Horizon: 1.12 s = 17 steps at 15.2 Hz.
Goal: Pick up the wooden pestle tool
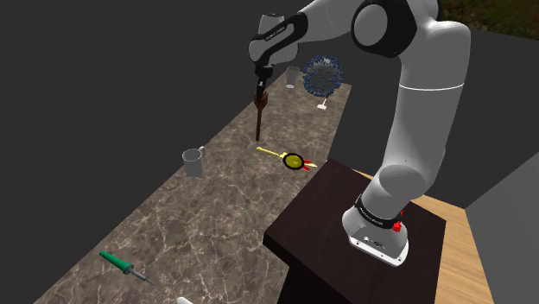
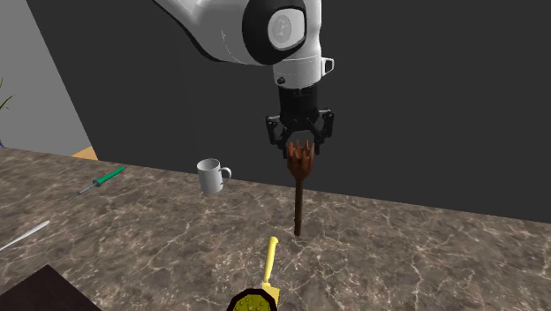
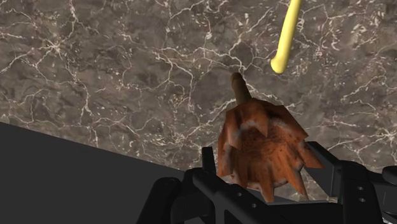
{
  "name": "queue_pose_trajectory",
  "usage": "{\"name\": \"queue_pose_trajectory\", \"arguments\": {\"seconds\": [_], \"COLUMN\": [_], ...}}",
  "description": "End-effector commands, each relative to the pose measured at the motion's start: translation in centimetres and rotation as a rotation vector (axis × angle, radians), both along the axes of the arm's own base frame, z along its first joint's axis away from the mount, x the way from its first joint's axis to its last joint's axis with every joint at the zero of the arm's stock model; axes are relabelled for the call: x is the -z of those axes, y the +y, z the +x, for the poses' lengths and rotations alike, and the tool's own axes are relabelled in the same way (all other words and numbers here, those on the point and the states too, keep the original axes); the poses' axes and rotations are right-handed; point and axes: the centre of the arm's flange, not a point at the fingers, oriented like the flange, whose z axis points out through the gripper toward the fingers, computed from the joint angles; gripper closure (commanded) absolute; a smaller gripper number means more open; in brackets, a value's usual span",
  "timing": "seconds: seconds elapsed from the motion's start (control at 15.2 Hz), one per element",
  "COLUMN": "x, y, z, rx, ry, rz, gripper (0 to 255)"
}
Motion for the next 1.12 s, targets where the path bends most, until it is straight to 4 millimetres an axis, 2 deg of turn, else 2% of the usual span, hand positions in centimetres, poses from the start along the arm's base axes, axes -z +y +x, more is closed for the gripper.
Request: {"name": "queue_pose_trajectory", "arguments": {"seconds": [0.0, 0.92, 1.06], "x": [-0.4, -7.8, -7.9], "y": [-0.1, -0.1, -0.1], "z": [0.0, 0.0, 0.0], "rx": [0.001, 0.001, 0.001], "ry": [0.001, 0.001, 0.001], "rz": [-0.001, -0.001, -0.001], "gripper": [255, 255, 255]}}
